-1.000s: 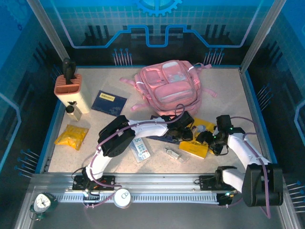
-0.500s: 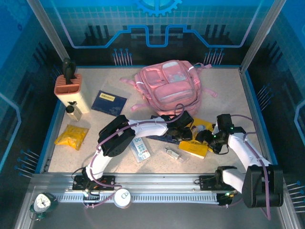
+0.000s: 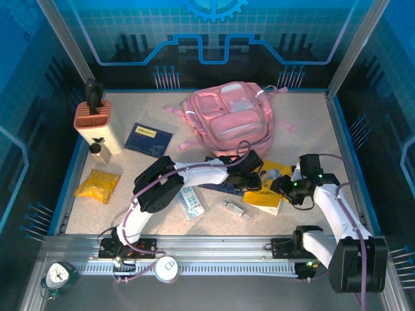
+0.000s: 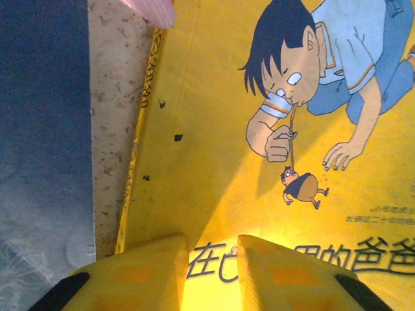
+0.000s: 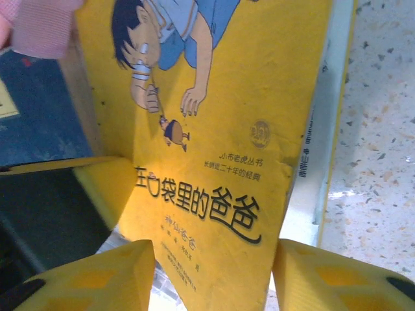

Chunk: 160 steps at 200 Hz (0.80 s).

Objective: Pack the student bag

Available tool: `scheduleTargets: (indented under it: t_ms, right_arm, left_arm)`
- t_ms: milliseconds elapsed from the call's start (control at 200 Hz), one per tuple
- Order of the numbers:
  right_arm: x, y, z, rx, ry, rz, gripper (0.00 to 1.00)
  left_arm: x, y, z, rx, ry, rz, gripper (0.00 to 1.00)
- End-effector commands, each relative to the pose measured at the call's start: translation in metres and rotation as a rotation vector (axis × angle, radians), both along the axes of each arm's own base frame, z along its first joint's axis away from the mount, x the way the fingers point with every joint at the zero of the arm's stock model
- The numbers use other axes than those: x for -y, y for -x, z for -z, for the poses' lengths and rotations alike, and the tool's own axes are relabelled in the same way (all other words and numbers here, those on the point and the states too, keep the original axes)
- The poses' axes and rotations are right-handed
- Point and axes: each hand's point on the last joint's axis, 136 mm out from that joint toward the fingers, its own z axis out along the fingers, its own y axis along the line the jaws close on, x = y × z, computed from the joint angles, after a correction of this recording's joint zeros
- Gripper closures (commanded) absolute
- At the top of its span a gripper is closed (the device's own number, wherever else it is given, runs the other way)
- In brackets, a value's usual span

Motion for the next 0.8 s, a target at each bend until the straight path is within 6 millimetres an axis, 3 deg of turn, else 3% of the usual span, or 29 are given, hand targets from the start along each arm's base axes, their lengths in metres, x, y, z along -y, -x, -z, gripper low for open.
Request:
scheduleTargets:
  t_ms: [0,170,280,560,645,795]
  right_arm:
    - [-0.011,-0.009,-0.023,0.080,-0.086,-0.026,0.55]
    - [-0.012,-0.008,-0.020,0.061,-0.104,-0.030,0.63]
    - [-0.009,-0.007,-0.019,0.052,-0.102,-0.022,0.85]
    - [-0.004,-0.005,-0.019,0.037,-0.107,0.012,0.95]
    - [-0.001,-0.005,-0.023,0.036,-0.121,0.043,1.00]
    - [0.012,-0.006,-0.038,0.066,-0.102,0.109,1.00]
  left_arm:
    - [-0.017,0.012,0.029,-0.055,-0.078,0.018,0.72]
    - [-0.016,0.011,0.028,-0.053,-0.075,0.018,0.73]
    - [-0.017,0.012,0.028,-0.054,-0.079,0.020,0.73]
    - [-0.013,0.009,0.018,-0.040,-0.065,0.032,0.72]
    - [-0.010,0.003,0.001,-0.031,-0.045,0.056,0.66]
    - [-0.013,-0.008,-0.051,0.014,0.075,0.049,0.57]
